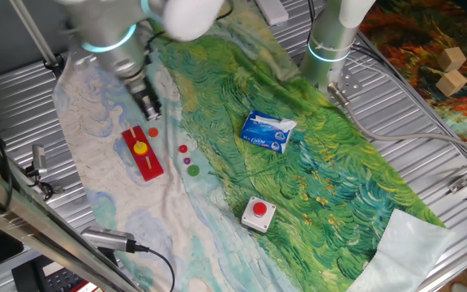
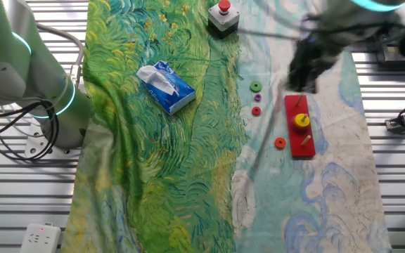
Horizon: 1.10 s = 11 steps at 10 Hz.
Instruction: Take out one Hanoi block and throw it aside
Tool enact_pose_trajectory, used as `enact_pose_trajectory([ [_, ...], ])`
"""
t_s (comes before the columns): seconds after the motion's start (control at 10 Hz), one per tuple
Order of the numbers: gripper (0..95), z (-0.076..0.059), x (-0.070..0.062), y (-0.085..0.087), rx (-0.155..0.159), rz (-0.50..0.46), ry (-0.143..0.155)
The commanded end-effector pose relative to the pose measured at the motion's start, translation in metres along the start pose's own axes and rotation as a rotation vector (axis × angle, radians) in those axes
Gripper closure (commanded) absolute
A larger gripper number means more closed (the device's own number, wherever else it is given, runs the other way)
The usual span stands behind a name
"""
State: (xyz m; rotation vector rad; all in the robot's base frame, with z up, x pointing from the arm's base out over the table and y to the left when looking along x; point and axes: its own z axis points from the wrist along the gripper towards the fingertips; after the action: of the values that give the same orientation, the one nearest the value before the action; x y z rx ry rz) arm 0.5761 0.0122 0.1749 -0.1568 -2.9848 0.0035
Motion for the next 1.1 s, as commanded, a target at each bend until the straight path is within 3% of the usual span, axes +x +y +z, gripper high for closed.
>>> enact_pose_trajectory([
  [0.1,95.0,0.003,-0.006,-0.010,-0.002,-0.004,-0.018],
  [0.2,95.0,0.004,-0.007,-0.012,-0.002,-0.001,-0.012],
  [0.7,95.0,0.023,-0.024,-0.023,0.005,0.003,-0.038],
  [1.1,95.0,0.021,-0.047,-0.026,0.008,0.015,-0.037],
])
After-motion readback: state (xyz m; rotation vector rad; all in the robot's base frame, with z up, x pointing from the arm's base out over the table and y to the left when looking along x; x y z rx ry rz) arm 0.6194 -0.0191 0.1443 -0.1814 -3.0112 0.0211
